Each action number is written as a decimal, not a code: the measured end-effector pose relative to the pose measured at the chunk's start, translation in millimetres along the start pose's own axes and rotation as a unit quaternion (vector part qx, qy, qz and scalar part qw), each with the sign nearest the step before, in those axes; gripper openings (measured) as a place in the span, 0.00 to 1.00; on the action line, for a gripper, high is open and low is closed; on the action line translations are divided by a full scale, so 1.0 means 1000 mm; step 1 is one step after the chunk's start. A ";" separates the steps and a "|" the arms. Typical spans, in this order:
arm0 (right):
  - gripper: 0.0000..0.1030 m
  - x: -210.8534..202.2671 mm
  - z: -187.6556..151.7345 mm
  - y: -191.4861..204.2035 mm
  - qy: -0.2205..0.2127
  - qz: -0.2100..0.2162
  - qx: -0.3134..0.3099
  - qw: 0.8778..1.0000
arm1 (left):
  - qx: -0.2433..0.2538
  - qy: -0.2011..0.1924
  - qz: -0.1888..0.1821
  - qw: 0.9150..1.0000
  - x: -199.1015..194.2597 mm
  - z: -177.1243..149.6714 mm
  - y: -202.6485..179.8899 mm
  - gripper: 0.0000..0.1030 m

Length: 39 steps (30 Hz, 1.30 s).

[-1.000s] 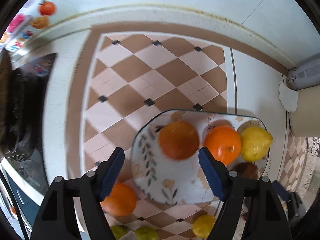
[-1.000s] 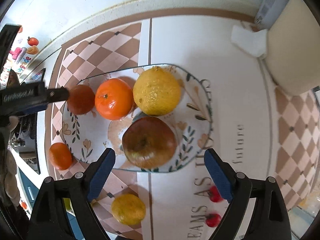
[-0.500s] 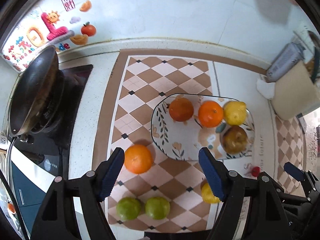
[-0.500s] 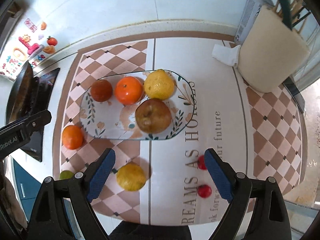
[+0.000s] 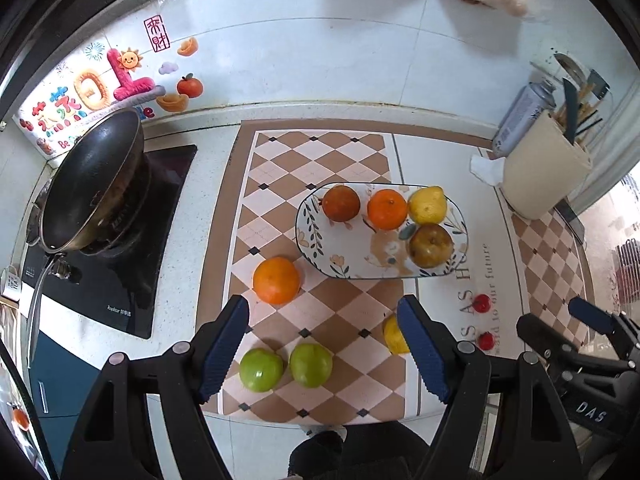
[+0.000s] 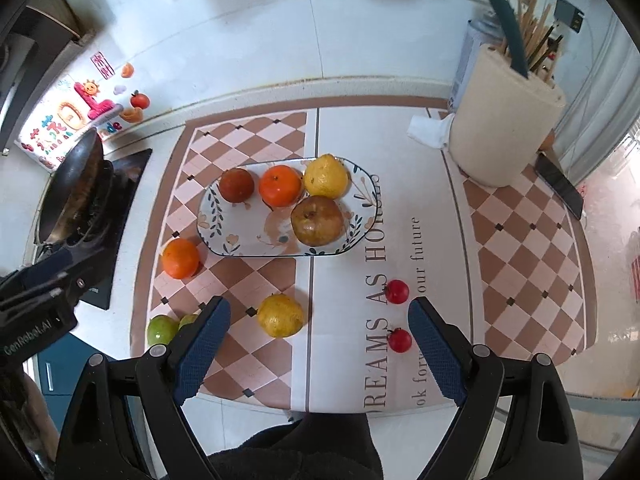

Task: Organize fruits
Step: 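Withdraw both grippers from the plate and reach toward the green apples, then grasp a green apple with the left gripper while the right gripper grasps a yellow citrus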

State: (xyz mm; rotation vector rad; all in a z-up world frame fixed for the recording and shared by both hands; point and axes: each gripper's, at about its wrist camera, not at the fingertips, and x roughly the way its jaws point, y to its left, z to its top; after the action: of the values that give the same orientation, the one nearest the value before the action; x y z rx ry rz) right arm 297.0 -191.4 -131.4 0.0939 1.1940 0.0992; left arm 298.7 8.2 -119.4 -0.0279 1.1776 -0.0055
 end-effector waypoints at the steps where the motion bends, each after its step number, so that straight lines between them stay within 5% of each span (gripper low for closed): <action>1: 0.90 -0.006 -0.001 0.001 -0.005 0.000 -0.001 1.000 | 0.003 -0.003 0.000 1.000 -0.003 -0.002 -0.001 0.73; 11: 0.90 -0.024 -0.010 0.001 -0.013 0.029 0.006 0.999 | -0.016 -0.015 -0.010 1.000 -0.019 -0.013 0.003 0.73; 14: 0.90 -0.006 -0.012 0.002 0.010 0.041 0.008 0.999 | -0.022 -0.001 0.000 1.000 -0.007 -0.013 0.011 0.97; 22: 0.90 0.072 -0.021 -0.002 0.081 0.067 0.024 0.994 | -0.053 0.089 0.040 0.994 0.062 -0.036 0.055 0.97; 31: 0.90 0.137 -0.022 0.002 0.135 0.090 0.028 0.986 | -0.129 0.198 0.010 0.972 0.145 -0.070 0.095 0.97; 34: 0.80 0.150 -0.022 0.006 0.142 0.103 0.027 0.984 | -0.131 0.213 -0.002 0.968 0.164 -0.075 0.098 0.87; 36: 0.78 0.159 -0.023 0.007 0.151 0.112 0.032 0.982 | -0.127 0.221 -0.009 0.967 0.173 -0.079 0.099 0.71; 39: 0.77 0.169 -0.024 0.011 0.161 0.113 0.030 0.980 | -0.123 0.228 -0.009 0.966 0.182 -0.084 0.099 0.65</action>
State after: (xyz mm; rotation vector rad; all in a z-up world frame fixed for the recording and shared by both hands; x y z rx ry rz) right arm 336.4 -159.0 -294.7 0.2743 1.5071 0.2867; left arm 289.6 101.6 -322.6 -0.2687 1.6328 0.1258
